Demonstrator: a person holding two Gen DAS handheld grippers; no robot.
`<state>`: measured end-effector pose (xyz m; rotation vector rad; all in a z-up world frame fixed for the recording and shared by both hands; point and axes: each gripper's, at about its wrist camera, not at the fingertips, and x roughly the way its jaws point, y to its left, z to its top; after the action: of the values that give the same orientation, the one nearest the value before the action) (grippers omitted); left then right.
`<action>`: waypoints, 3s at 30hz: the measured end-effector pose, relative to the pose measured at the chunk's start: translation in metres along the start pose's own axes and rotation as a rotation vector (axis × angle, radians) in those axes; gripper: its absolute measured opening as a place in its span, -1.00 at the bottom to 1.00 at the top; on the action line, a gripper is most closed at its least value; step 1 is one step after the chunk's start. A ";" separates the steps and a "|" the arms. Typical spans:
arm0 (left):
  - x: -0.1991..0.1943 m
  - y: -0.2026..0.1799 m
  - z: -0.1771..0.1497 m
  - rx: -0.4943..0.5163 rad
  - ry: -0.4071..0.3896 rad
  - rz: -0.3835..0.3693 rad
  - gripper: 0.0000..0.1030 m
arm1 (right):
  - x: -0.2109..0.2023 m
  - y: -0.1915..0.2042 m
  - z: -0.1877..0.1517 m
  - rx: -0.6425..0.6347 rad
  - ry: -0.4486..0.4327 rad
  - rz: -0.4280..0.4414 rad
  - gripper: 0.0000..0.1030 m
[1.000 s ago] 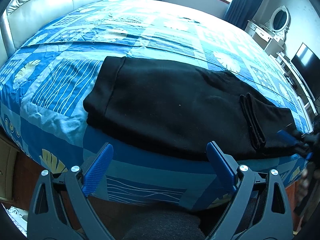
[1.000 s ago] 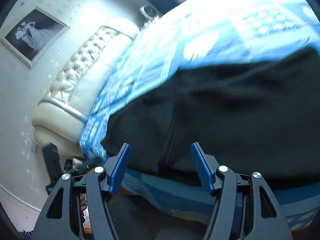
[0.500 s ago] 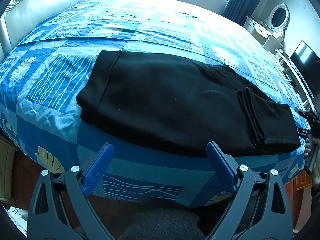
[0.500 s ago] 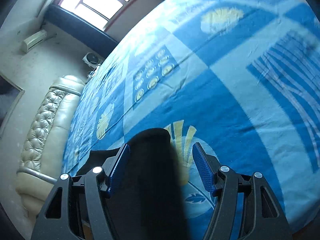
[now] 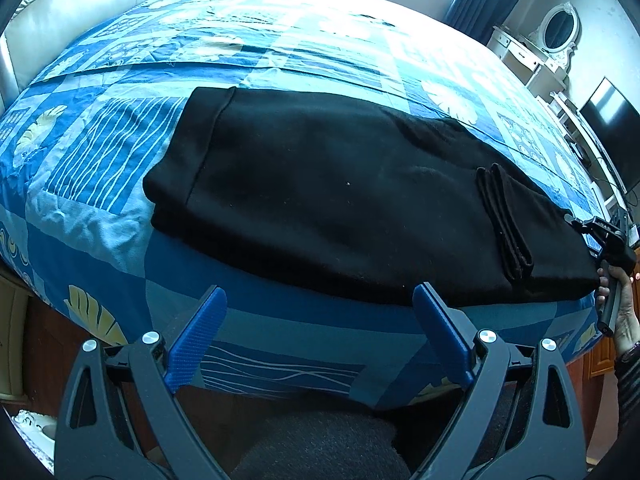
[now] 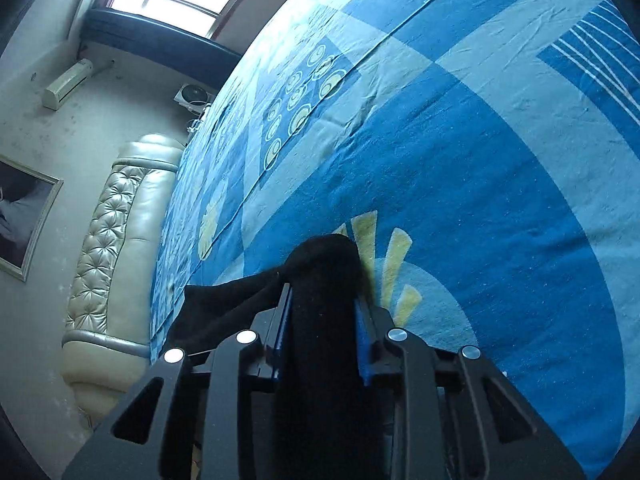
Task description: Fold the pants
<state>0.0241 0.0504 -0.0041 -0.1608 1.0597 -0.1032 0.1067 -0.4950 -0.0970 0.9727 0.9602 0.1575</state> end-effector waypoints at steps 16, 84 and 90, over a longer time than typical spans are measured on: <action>-0.005 -0.011 -0.004 0.036 -0.013 -0.007 0.83 | -0.050 -0.031 -0.059 0.045 0.066 0.165 -0.13; 0.064 0.132 0.044 -0.441 0.121 -0.433 -0.51 | 0.083 0.125 -0.162 -0.178 0.269 0.265 -0.24; 0.048 0.104 0.056 -0.281 0.067 -0.258 -0.69 | 0.076 0.136 -0.165 -0.198 0.256 0.314 0.33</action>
<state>0.0972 0.1494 -0.0371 -0.5521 1.1133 -0.1929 0.0670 -0.2729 -0.0746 0.9282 0.9978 0.6428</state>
